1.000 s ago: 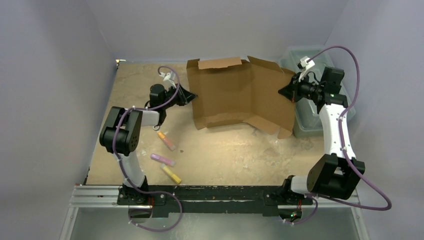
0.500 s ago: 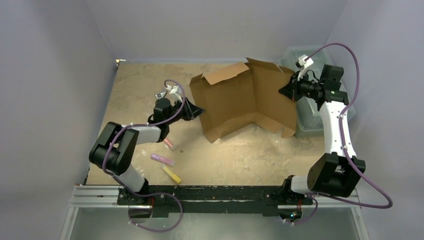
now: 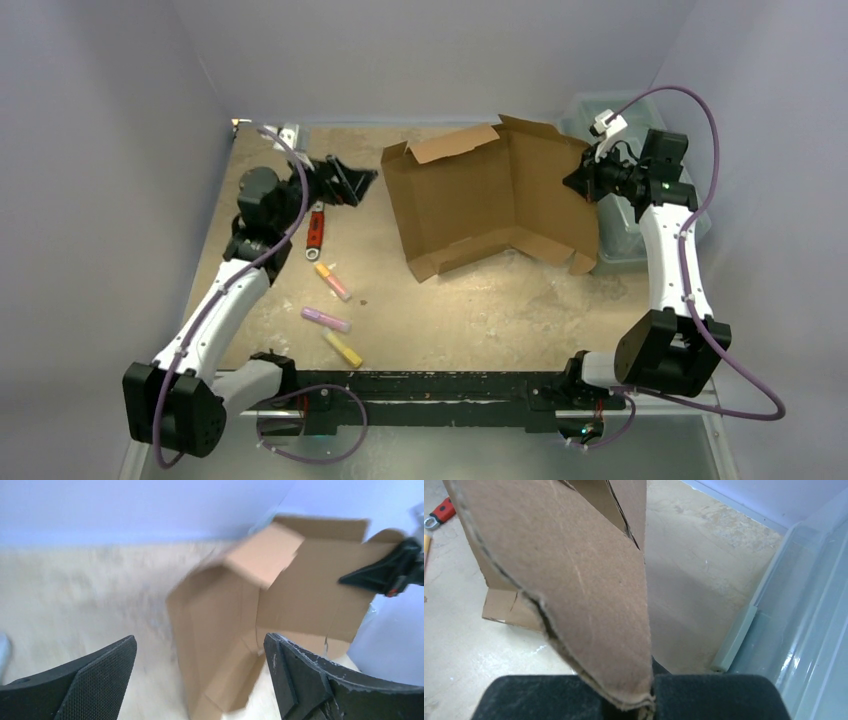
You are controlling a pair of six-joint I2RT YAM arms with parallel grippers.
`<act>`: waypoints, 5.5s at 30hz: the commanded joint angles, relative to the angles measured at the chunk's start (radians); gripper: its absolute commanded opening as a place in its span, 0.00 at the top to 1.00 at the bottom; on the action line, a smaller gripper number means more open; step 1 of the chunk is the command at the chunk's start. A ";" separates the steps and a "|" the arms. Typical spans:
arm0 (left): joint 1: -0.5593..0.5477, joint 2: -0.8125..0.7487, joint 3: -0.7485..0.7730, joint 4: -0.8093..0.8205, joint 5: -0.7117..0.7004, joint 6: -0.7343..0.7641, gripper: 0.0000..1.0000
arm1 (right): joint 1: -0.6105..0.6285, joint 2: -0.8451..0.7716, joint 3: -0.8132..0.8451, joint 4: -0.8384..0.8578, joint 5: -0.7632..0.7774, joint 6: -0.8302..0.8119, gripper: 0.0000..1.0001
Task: Fold the paper box
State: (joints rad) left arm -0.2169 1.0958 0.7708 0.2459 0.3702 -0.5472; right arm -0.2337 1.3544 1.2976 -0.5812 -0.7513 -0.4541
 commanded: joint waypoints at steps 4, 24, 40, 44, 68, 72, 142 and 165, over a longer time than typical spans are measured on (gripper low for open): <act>-0.084 0.138 0.494 -0.304 0.121 0.619 0.01 | 0.004 -0.035 0.039 -0.007 -0.045 -0.048 1.00; -0.435 0.492 0.695 -0.364 -0.294 1.363 0.04 | 0.005 -0.067 0.004 -0.003 -0.130 -0.050 1.00; -0.304 0.599 0.932 -0.516 -0.166 0.800 0.80 | 0.005 -0.073 -0.025 0.001 -0.120 -0.090 1.00; -0.243 0.624 0.970 -0.549 -0.043 0.741 0.80 | 0.005 -0.082 -0.027 -0.005 -0.145 -0.111 1.00; 0.088 0.280 0.524 -0.059 0.392 0.035 0.28 | 0.067 -0.039 0.056 0.035 -0.017 -0.009 1.00; 0.109 0.091 0.363 -0.142 0.301 0.081 0.23 | 0.076 -0.029 0.080 0.023 -0.008 -0.002 1.00; -0.275 0.233 0.008 0.016 -0.367 -0.169 0.86 | 0.080 -0.120 -0.098 0.147 -0.119 0.069 1.00; -0.321 -0.069 -0.354 0.135 -0.080 -0.443 0.48 | 0.079 -0.133 -0.188 0.299 -0.125 0.172 1.00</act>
State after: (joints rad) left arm -0.4969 1.0115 0.5045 0.2333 0.2016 -0.8570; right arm -0.1570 1.2404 1.1145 -0.3580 -0.8547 -0.3141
